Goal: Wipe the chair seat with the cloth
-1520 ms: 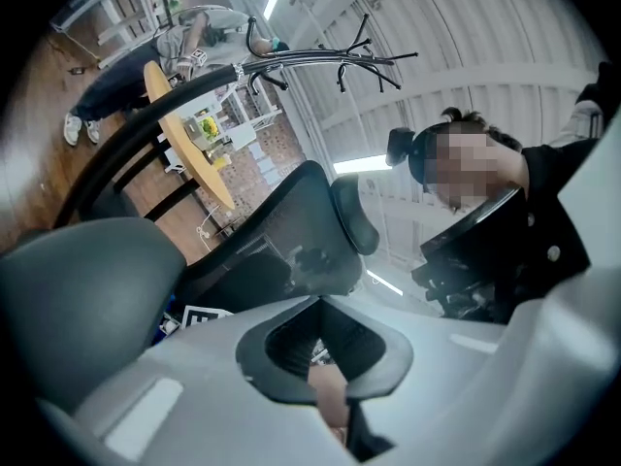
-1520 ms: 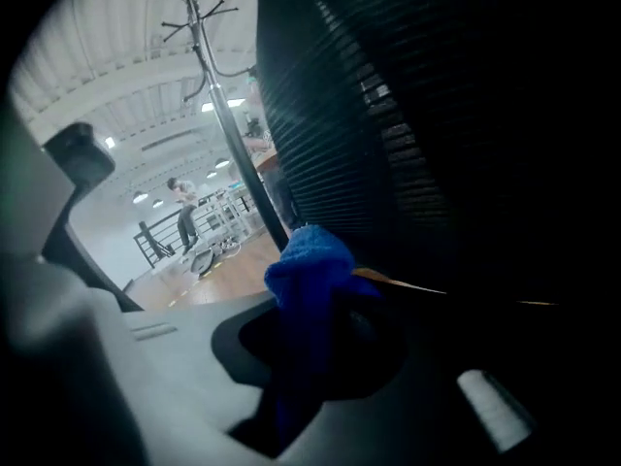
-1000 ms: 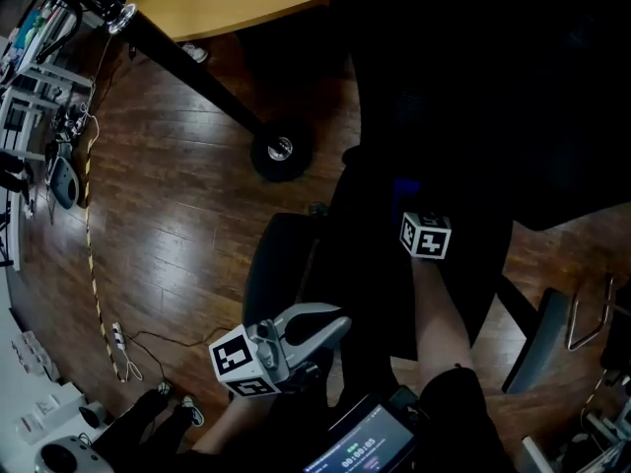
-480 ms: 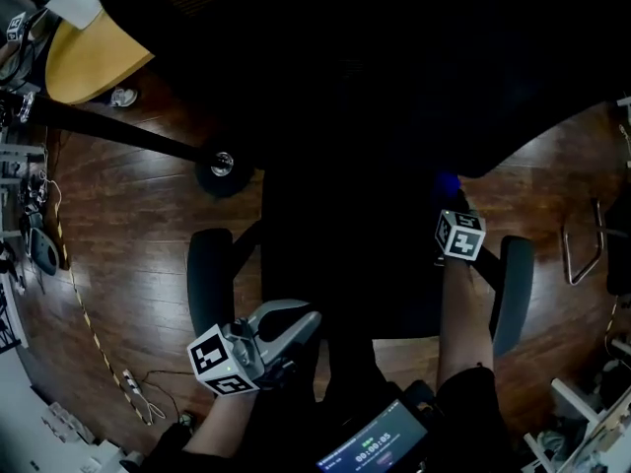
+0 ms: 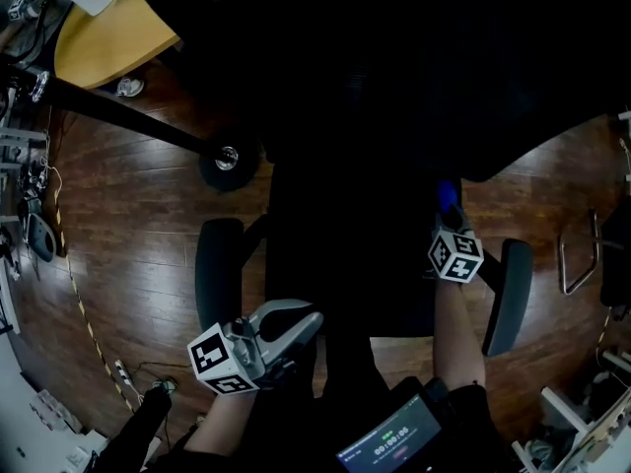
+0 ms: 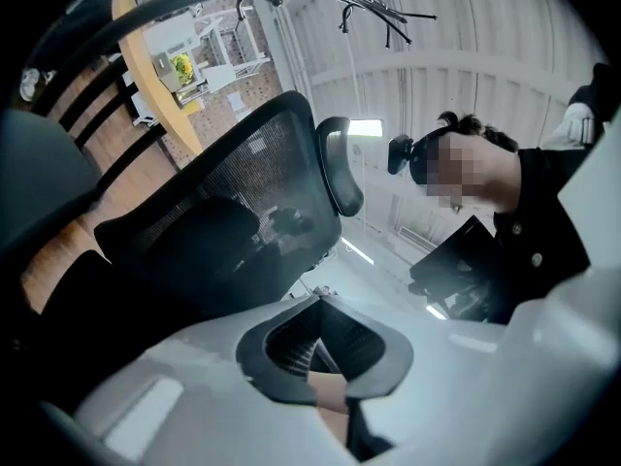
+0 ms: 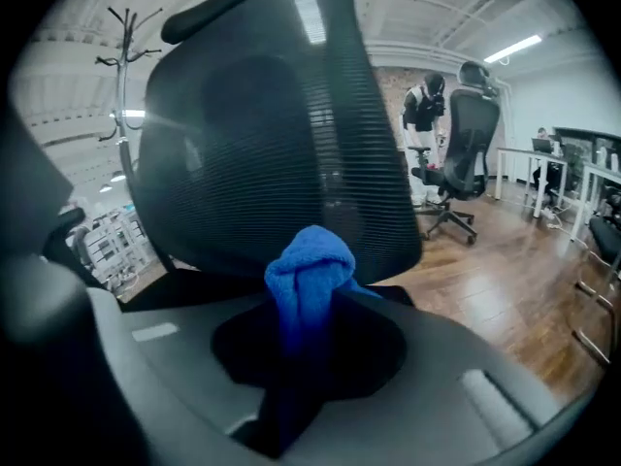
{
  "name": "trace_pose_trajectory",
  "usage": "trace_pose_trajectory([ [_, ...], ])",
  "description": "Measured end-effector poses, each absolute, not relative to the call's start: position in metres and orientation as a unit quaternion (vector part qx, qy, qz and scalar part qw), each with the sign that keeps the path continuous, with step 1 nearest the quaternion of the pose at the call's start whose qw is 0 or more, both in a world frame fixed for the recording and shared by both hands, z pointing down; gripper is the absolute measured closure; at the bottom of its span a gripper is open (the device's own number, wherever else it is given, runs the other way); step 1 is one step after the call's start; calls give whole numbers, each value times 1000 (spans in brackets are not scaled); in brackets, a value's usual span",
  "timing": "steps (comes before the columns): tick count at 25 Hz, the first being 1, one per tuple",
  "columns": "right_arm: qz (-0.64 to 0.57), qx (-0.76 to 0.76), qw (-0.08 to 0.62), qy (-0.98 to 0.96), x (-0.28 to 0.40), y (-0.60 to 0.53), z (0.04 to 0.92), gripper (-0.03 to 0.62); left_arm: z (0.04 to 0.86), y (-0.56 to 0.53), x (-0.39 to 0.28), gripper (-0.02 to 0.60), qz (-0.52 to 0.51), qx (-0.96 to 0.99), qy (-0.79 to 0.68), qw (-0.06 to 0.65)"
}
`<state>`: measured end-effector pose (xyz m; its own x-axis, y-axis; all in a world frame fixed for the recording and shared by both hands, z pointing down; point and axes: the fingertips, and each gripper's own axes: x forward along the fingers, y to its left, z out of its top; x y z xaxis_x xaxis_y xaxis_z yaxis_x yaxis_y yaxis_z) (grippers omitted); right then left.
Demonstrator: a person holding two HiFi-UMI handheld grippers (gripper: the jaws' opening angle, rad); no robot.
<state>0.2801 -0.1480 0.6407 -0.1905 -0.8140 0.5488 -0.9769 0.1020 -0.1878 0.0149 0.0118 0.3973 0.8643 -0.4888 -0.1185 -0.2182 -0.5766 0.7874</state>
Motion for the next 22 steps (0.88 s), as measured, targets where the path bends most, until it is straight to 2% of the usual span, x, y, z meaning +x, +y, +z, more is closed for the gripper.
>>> trace_pose_trajectory([
  [8, 312, 433, 149, -833, 15, -137, 661, 536, 400, 15, -22, 578, -187, 861, -248, 403],
  [12, 330, 368, 164, -854, -85, -117, 672, 536, 401, 23, -44, 578, -194, 854, -272, 399],
  [16, 303, 350, 214, -860, -112, -101, 691, 536, 406, 29, -56, 578, -200, 848, -287, 398],
  [22, 282, 384, 238, -847, -68, -104, 706, 536, 405, 36, -53, 578, -196, 852, -279, 397],
])
